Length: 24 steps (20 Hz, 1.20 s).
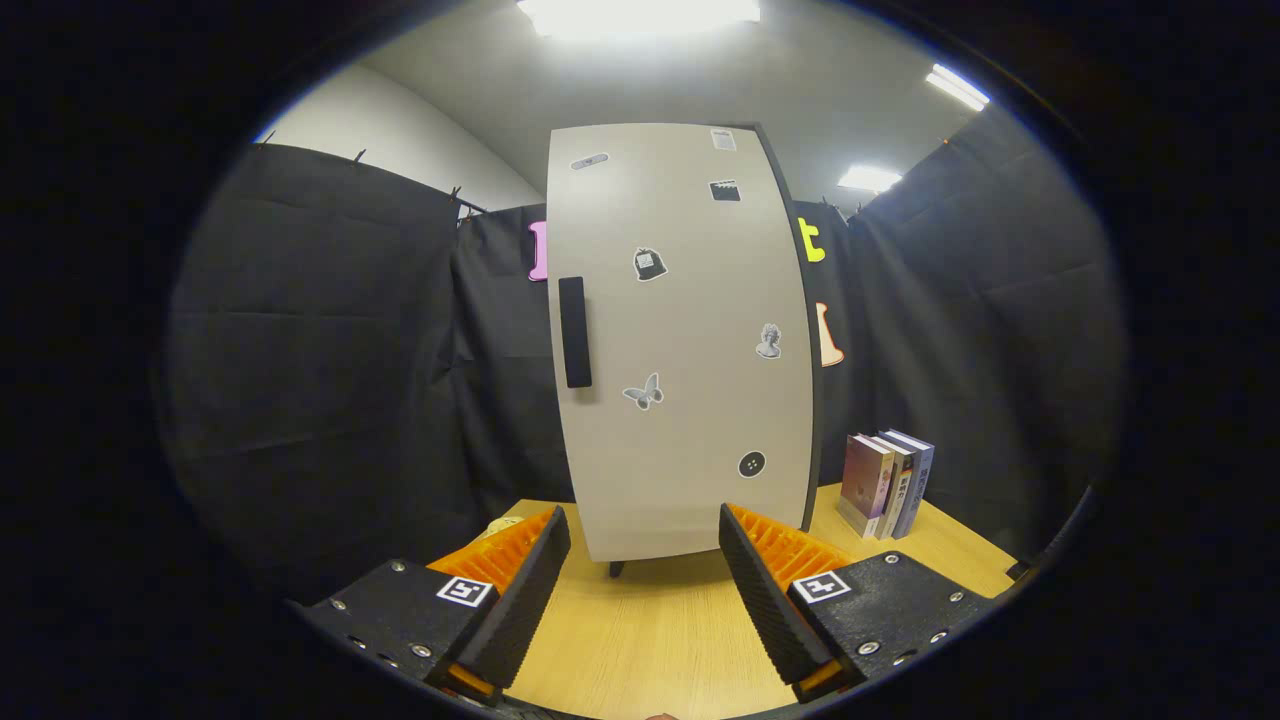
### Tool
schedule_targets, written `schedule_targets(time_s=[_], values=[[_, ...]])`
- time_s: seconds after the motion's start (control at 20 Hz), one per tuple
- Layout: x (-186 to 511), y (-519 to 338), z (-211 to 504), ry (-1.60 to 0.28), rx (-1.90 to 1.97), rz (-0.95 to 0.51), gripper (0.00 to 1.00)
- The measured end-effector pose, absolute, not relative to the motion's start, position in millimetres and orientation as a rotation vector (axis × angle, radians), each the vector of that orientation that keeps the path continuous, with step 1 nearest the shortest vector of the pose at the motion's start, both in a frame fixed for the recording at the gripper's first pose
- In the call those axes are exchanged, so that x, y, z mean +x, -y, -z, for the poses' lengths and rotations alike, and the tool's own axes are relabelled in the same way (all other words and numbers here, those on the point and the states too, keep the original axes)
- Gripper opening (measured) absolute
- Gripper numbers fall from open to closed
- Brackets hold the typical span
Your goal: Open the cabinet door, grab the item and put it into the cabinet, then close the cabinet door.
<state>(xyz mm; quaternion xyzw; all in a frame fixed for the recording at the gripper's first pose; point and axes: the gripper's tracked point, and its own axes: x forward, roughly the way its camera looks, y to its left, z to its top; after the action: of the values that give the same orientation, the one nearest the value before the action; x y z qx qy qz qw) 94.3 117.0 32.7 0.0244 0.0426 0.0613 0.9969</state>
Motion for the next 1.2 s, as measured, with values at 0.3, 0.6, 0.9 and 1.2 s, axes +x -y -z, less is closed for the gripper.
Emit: schedule_targets(time_s=[0.3, 0.6, 0.9, 1.2], values=[[92.0, -119.3, -30.5, -0.086, 0.041, -0.132, 0.93], [95.0, -119.1, -32.3, -0.083, 0.039, -0.136, 0.93], [98.4, -120.2, -33.7, -0.081, 0.035, -0.139, 0.93], [98.5, -119.0, -34.6, -0.079, 0.037, -0.138, 0.93]])
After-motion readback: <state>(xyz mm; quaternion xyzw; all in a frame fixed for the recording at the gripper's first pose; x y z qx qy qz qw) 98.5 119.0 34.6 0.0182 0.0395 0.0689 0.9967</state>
